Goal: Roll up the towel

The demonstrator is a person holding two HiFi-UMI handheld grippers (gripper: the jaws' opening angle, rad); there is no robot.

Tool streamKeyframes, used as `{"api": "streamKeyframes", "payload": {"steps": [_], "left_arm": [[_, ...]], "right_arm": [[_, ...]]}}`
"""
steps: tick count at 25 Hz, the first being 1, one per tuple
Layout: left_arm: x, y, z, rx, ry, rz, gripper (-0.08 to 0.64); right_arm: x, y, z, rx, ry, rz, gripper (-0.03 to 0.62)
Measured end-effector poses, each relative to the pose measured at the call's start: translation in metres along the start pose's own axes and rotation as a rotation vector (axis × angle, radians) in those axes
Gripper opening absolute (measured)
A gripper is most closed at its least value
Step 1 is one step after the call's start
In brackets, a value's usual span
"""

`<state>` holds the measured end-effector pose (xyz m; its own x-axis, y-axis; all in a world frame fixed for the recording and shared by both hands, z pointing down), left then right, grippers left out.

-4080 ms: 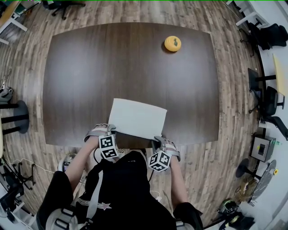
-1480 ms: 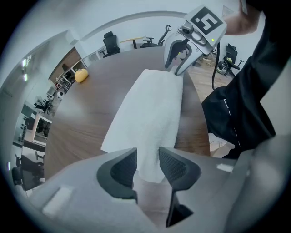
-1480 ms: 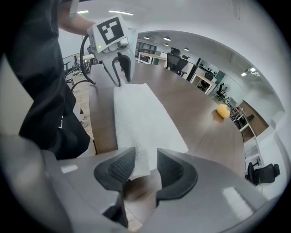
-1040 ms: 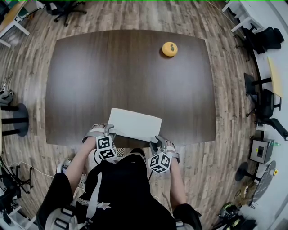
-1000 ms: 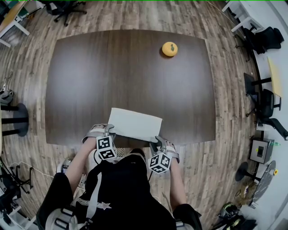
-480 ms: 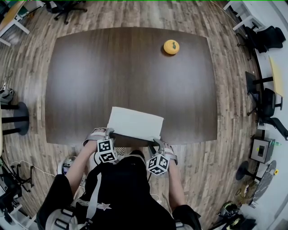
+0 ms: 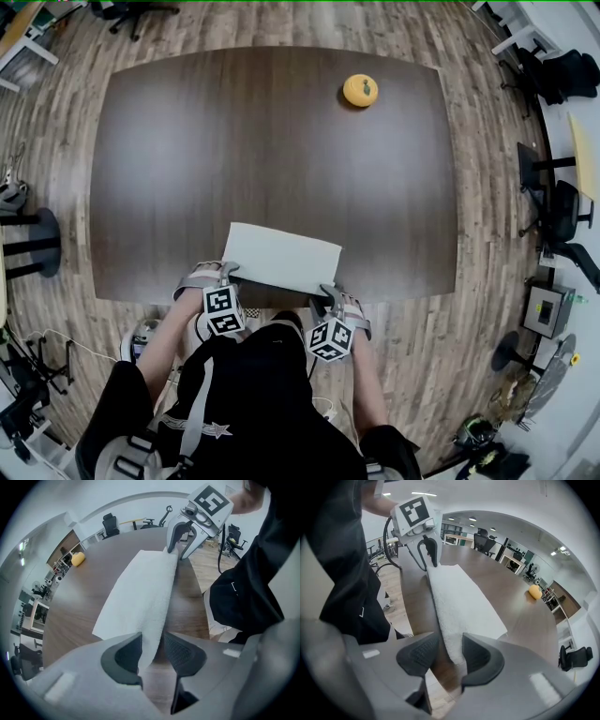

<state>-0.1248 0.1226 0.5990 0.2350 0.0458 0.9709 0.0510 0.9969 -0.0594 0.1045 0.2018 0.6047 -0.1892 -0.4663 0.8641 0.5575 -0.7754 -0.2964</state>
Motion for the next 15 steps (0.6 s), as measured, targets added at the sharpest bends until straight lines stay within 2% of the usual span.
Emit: {"api": "streamKeyframes", "payload": {"steps": [6, 15], "left_arm": [[0.0025, -0.0081, 0.0025, 0.01, -0.014, -0.012, 0.141], [0.0004, -0.005, -0.0008, 0.019, -0.006, -0.054, 0.069]], "right_arm": [[0.0062, 0.0051, -0.0049, -0.008, -0.001, 0.005, 0.153], [0.0048, 0.0038, -0.0031, -0.051, -0.004, 0.059, 0.068]]}}
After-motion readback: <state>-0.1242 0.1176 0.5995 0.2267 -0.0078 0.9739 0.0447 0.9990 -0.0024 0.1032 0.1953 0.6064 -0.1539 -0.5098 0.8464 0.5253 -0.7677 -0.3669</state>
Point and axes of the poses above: the fingertips, and each gripper's own axes: x forward along the fingers, y to its right, z out of its underside, the point moved 9 cm from there along -x, backward along the fingers, and after that the axes turned 8 degrees about z, right-handed, at the moved point
